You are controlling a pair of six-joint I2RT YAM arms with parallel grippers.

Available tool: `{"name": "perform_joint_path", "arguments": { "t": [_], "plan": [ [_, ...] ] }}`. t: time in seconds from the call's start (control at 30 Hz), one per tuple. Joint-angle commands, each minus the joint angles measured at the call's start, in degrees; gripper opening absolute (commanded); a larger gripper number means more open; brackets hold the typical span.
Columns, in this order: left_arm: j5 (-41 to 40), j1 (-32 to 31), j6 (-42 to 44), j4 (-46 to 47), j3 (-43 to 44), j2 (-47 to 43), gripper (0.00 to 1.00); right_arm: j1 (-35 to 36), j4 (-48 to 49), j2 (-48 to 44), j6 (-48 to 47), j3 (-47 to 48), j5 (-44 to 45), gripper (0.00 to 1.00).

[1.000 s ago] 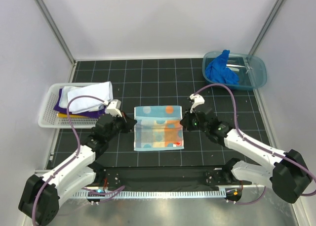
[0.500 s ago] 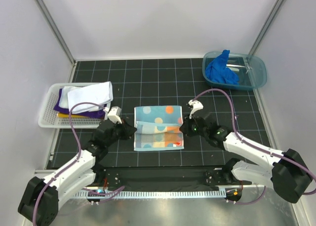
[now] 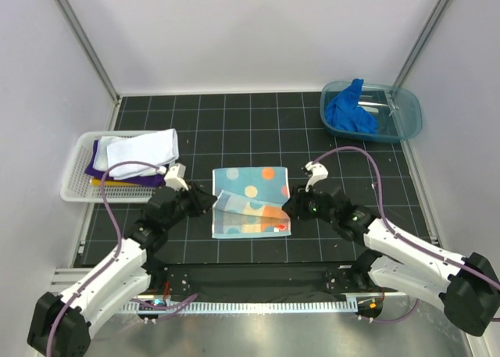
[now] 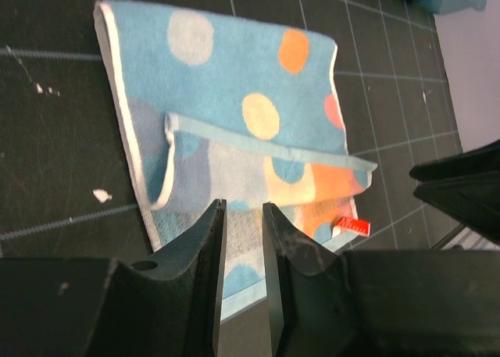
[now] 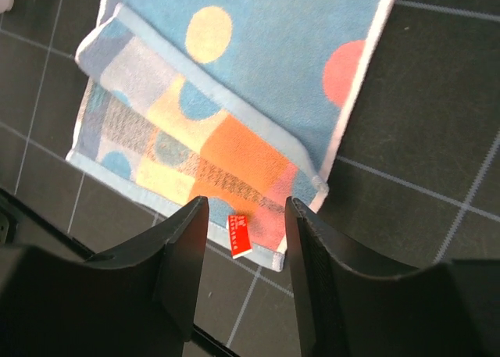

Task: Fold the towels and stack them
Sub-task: Fold the towel

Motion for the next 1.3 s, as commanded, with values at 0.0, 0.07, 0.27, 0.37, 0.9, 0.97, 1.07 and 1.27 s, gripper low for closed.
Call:
{"name": "perform_joint_path", "arguments": {
  "t": [0.0,0.07,0.27,0.37,0.9,0.97,1.07,1.27],
  "plan": [
    [-2.70,-0.16,0.24,-0.33,7.11,7.08,0.27,0.30,-1.81,0.45,2.38,3.51,6.42,0.50],
    [-3.05,-0.16,1.21,-0.67,11.66,12.72,0.26,0.30,-2.25,2.48,3.87,5.17,10.46,0.48],
    [-1.38,-0.24,4.56,-4.36,22.49,33.38,0.22,0.30,-1.38,11.44,7.91,7.82,14.68,0.40],
    [-1.38,-0.24,5.26,-6.21,26.28,39.45,0.20,0.30,-0.94,14.43,8.45,8.43,15.05,0.39],
    [0.72,-2.70,4.83,-4.20,24.53,46.86,0.17,0.30,3.98,17.69,8.89,4.31,9.86,0.25],
    [0.81,-3.06,4.65,-4.19,23.13,45.80,0.17,0.39,4.25,17.69,8.63,3.96,8.98,0.25],
    [0.73,-3.15,4.47,-4.37,21.63,42.99,0.16,0.30,4.42,17.60,8.36,3.78,8.02,0.24],
    [1.95,-3.15,4.91,-6.56,21.01,38.94,0.16,0.39,5.21,16.73,8.45,2.99,6.00,0.21]
  ]
}}
